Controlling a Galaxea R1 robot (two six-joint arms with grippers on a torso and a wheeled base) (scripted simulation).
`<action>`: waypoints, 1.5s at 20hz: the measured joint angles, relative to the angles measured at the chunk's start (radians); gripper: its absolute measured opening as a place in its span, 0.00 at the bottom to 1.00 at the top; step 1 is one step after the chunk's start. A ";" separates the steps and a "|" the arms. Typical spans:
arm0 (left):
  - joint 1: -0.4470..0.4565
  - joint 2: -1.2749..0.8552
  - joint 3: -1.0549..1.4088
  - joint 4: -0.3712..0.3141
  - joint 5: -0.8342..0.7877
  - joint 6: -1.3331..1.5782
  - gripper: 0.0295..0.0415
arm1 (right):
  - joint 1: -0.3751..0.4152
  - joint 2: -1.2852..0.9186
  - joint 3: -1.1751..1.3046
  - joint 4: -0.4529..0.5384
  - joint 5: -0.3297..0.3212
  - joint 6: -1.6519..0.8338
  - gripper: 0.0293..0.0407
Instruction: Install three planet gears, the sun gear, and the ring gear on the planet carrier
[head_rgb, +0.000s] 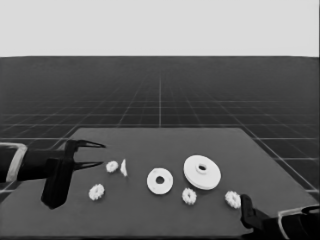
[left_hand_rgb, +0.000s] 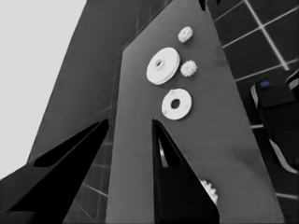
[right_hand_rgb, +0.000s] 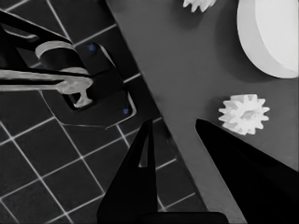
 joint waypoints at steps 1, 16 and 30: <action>0.071 -0.003 0.071 -0.073 0.049 -0.003 0.00 | -0.054 0.014 0.053 0.076 0.023 -0.003 0.00; 0.521 0.468 -0.732 0.006 0.727 -1.438 0.75 | -0.006 0.000 -0.003 0.000 0.000 0.000 0.81; 0.593 0.501 -0.805 0.059 0.678 -1.417 0.14 | -0.006 0.000 -0.003 0.000 0.000 0.000 0.81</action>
